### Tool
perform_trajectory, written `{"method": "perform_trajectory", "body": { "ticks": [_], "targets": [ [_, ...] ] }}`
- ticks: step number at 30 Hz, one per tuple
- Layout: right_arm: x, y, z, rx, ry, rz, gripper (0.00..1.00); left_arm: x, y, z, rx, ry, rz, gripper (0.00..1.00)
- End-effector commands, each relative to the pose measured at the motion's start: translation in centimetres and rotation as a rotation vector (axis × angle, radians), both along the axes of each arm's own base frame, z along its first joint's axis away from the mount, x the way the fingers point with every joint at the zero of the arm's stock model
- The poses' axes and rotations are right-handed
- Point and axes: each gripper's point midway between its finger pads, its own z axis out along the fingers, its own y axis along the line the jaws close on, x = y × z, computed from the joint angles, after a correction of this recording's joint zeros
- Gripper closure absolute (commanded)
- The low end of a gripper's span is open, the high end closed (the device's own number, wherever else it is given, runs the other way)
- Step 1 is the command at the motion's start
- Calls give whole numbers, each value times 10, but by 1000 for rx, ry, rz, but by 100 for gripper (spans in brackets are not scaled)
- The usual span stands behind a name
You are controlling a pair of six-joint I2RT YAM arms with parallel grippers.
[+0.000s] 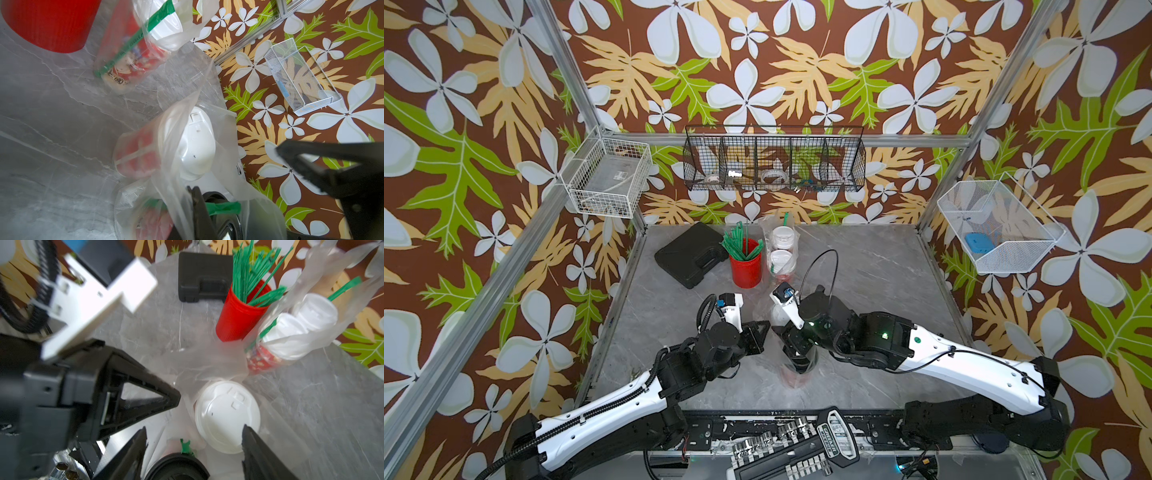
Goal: Pack milk tea into plastic carrier bags
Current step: Place the straw in the plastic carrier bag, then pick up the straw from the container.
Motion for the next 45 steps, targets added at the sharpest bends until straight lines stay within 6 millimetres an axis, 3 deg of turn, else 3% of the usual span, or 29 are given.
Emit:
{"method": "perform_trajectory", "body": {
  "ticks": [1, 6, 10, 16, 25, 28, 34, 40, 43, 45],
  "targets": [
    [13, 3, 30, 44, -76, -2, 29, 1, 1, 2, -8, -14, 8, 100],
    [69, 7, 50, 155, -22, -69, 39, -1, 6, -7, 7, -2, 14, 100],
    [118, 21, 40, 135, 17, -108, 43, -4, 9, -17, 10, 16, 14, 100],
    [167, 71, 29, 143, 57, -63, 49, -8, 12, -34, 20, 51, 16, 100],
    [250, 122, -18, 169, 81, -144, 72, -11, 13, -44, 10, 75, 17, 100],
    [261, 136, -31, 208, 93, -120, 75, -11, 14, -44, 10, 75, 20, 100],
    [261, 155, -61, 228, 145, -61, 75, -10, 15, -44, 2, 82, 26, 100],
    [269, 158, -81, 223, 152, -85, 77, -10, 15, -44, 1, 83, 30, 100],
    [275, 155, -83, 219, 141, -126, 89, -10, 14, -43, -1, 80, 28, 100],
    [276, 152, -79, 221, 134, -139, 91, -10, 15, -43, -1, 80, 29, 100]
  ]
}}
